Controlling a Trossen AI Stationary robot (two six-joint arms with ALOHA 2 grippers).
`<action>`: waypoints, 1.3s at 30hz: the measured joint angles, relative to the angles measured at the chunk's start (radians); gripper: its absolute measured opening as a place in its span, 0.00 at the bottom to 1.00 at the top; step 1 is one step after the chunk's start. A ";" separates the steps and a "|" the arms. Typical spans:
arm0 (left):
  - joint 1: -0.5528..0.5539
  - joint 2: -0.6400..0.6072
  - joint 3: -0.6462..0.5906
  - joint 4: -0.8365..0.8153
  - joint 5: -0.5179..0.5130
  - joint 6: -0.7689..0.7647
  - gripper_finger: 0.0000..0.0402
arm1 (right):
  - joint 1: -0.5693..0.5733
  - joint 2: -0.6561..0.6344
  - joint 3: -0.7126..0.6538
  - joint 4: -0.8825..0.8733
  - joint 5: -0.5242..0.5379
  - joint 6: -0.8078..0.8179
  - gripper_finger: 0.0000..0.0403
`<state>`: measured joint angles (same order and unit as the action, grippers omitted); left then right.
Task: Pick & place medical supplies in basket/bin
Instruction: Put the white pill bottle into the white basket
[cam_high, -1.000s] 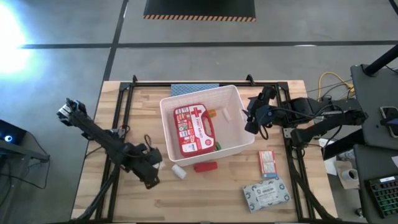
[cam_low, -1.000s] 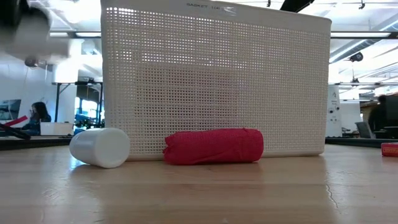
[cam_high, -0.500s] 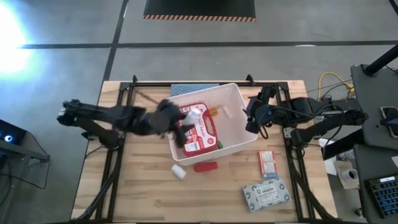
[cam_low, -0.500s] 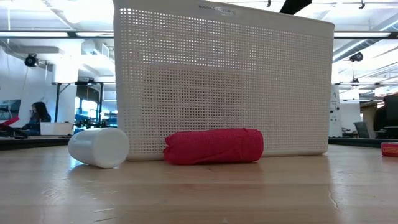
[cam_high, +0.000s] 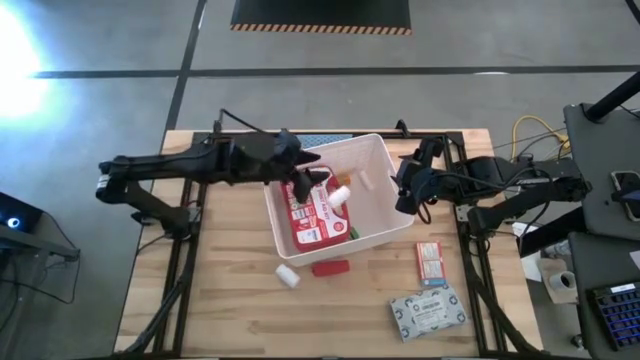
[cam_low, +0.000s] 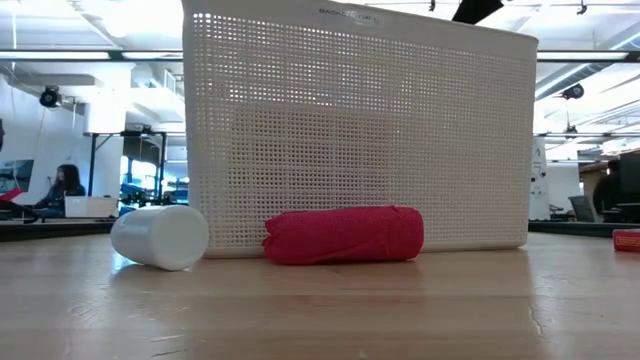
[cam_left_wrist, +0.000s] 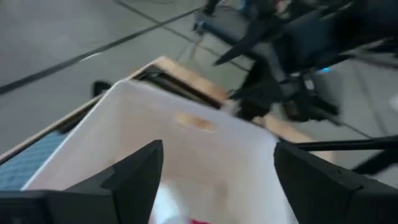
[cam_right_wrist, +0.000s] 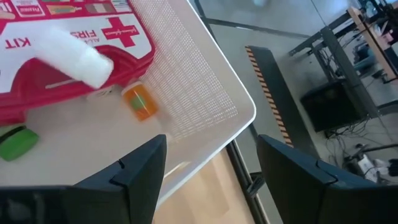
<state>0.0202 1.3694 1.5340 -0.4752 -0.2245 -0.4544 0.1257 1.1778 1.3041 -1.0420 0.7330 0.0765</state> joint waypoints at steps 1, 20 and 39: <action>-0.016 -0.003 0.023 -0.020 0.016 0.004 0.72 | 0.000 0.000 0.000 0.001 0.000 -0.010 0.60; -0.624 0.037 -0.224 -0.530 0.021 -0.538 0.66 | 0.000 0.001 -0.001 0.006 0.000 -0.035 0.60; -0.524 0.148 -0.435 -0.118 -0.416 -0.708 0.66 | 0.000 0.001 -0.001 -0.090 -0.081 0.041 0.60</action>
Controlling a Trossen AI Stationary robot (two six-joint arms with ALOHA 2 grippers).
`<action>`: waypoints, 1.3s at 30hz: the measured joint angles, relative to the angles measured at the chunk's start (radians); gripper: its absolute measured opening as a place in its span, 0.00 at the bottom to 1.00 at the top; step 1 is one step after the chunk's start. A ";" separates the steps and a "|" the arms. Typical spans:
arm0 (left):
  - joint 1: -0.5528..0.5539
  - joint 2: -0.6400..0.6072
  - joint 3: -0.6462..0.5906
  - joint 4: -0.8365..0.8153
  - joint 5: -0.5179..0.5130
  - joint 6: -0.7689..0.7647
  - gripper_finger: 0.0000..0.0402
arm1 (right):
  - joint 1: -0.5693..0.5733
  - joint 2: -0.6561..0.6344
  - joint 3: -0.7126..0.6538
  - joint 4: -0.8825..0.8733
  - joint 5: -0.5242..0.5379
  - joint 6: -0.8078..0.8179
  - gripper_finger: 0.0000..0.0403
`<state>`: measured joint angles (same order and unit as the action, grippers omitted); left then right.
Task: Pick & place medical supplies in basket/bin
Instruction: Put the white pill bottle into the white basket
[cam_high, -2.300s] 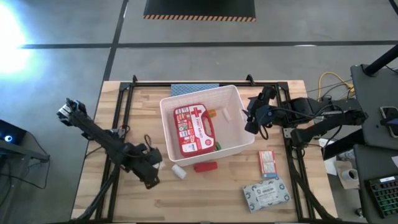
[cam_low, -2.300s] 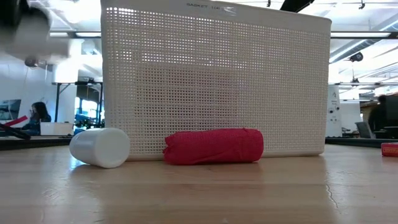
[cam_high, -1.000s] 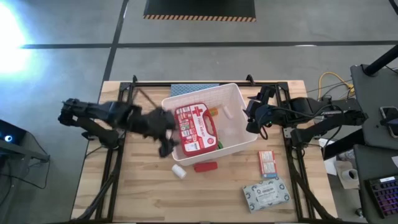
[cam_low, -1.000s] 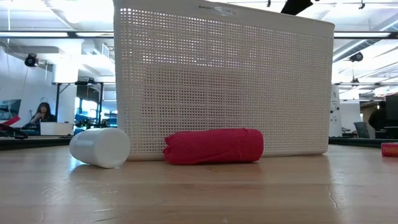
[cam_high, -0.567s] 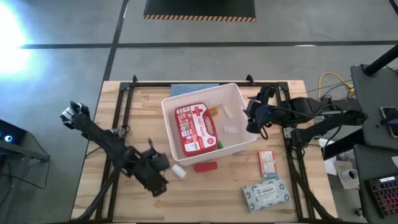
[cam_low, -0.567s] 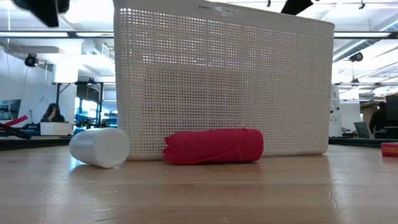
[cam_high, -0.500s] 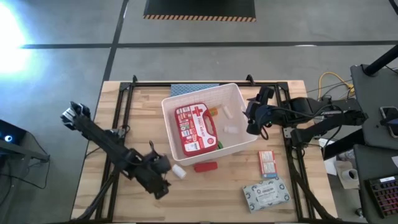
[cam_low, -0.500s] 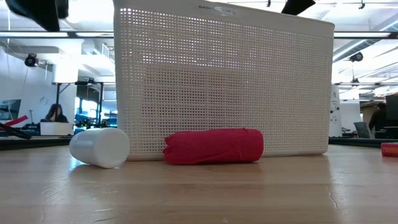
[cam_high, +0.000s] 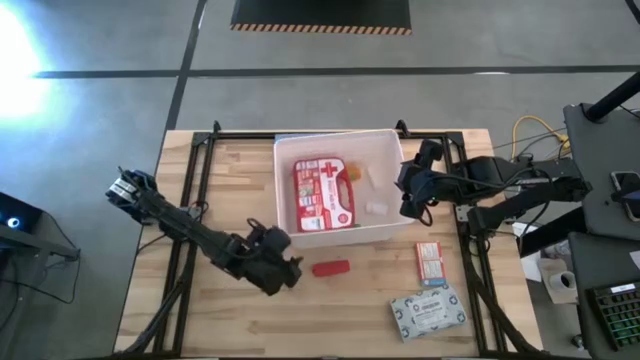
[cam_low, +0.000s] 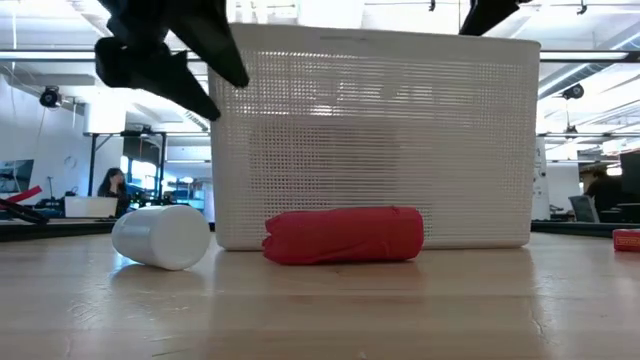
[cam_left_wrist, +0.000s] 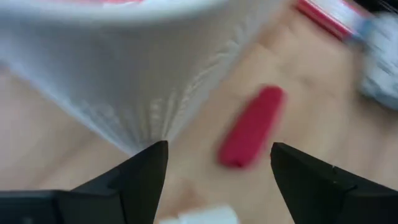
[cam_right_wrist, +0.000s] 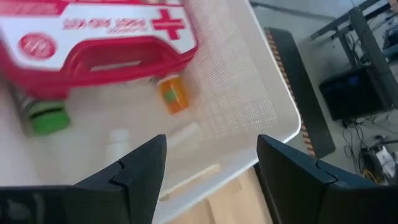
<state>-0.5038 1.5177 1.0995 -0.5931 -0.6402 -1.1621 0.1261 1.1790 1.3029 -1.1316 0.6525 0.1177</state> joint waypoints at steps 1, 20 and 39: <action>0.000 0.000 0.009 -0.043 -0.029 -0.027 0.66 | 0.000 -0.001 0.000 -0.017 0.000 0.010 0.60; -0.101 0.203 0.184 -0.073 0.326 0.675 0.66 | 0.074 -0.183 0.000 -0.036 0.136 -0.007 0.60; 0.028 0.419 0.259 -0.288 0.473 0.931 0.66 | 0.074 -0.137 0.000 -0.040 0.134 -0.050 0.75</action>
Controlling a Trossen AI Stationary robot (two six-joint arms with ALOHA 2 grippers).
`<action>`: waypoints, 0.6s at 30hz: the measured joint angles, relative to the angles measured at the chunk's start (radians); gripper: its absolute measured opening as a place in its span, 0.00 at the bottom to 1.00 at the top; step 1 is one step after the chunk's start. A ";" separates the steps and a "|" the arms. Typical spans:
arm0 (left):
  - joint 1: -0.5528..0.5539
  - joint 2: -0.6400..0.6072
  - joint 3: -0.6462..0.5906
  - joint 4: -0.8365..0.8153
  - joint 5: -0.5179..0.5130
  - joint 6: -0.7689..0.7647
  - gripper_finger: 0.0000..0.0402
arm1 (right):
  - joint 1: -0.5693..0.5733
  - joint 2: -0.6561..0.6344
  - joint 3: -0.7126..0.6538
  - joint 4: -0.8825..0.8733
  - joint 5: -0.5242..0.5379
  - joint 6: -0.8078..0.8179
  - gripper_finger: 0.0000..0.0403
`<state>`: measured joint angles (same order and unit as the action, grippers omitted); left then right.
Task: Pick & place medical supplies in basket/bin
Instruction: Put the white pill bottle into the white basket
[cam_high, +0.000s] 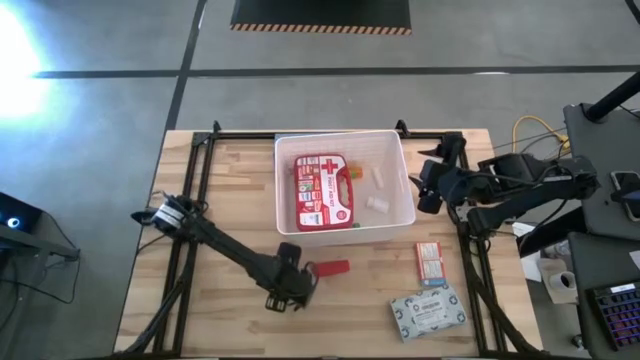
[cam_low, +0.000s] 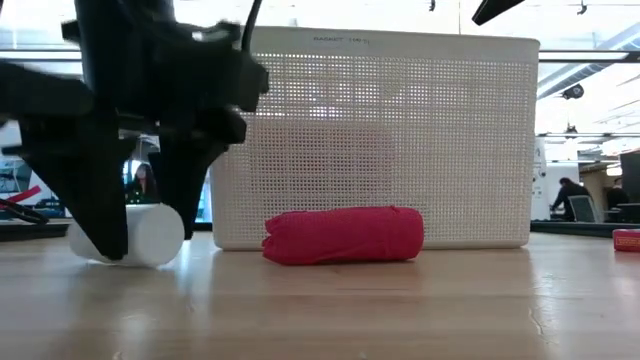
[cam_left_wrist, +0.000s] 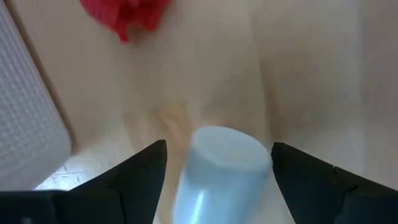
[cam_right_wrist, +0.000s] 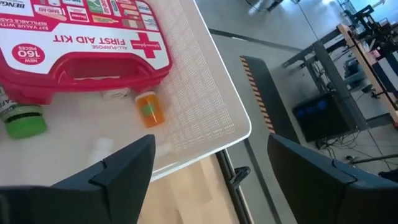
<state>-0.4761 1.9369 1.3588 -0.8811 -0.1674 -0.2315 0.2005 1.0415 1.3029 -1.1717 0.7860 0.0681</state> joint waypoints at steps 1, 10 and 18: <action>0.005 0.000 -0.009 0.001 0.000 0.008 0.66 | 0.000 0.001 0.000 0.000 0.000 0.001 0.75; 0.017 -0.002 -0.027 -0.037 0.097 -0.057 0.38 | 0.000 0.000 0.000 -0.001 0.000 0.024 0.75; -0.037 -0.081 0.087 -0.329 0.252 -0.284 0.37 | 0.000 0.001 0.000 -0.001 0.001 0.027 0.75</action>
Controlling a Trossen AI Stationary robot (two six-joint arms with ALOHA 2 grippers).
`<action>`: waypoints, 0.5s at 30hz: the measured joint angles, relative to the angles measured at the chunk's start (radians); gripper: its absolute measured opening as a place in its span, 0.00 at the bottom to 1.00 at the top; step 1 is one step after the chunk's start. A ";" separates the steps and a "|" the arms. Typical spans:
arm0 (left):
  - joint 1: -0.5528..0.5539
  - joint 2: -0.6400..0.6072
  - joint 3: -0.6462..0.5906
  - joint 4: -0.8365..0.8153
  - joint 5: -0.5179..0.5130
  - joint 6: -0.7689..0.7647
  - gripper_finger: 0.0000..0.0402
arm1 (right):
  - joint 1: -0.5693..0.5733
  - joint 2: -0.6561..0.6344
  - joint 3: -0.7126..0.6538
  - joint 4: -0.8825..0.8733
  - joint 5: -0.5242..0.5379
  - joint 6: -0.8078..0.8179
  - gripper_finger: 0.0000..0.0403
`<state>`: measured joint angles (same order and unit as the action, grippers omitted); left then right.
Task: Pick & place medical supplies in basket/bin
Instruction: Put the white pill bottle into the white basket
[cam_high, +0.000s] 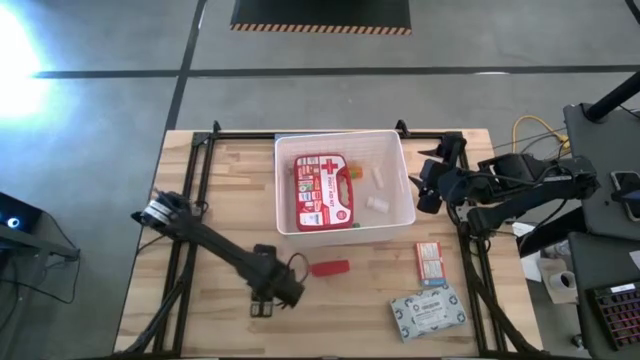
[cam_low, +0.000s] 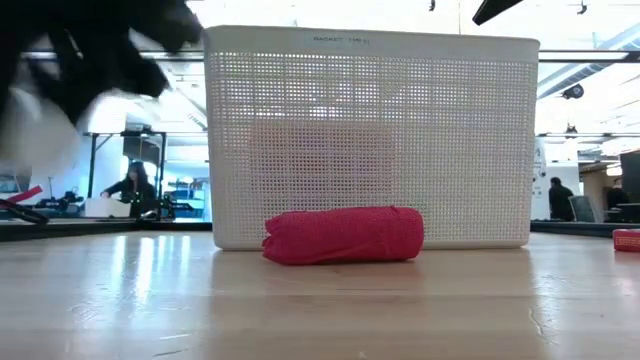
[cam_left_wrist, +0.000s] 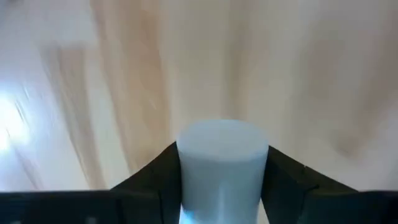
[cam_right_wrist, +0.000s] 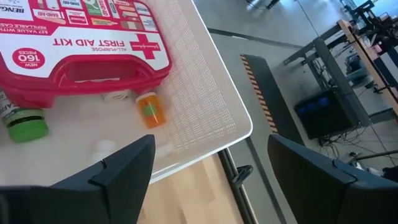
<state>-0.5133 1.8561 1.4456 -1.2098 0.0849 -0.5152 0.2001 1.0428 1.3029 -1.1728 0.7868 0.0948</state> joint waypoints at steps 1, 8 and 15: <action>-0.014 -0.025 0.034 -0.037 0.024 -0.023 0.37 | 0.000 0.000 0.000 0.000 0.000 0.000 0.75; 0.020 -0.210 0.384 -0.038 -0.278 -0.149 0.37 | -0.004 0.000 -0.001 0.001 0.002 -0.001 0.75; 0.237 -0.314 0.566 0.333 -0.907 0.256 0.39 | -0.007 0.000 -0.002 0.003 0.026 -0.001 0.74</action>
<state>-0.2759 1.5422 2.0113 -0.8772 -0.8221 -0.2588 0.1928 1.0431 1.3014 -1.1696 0.8124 0.0934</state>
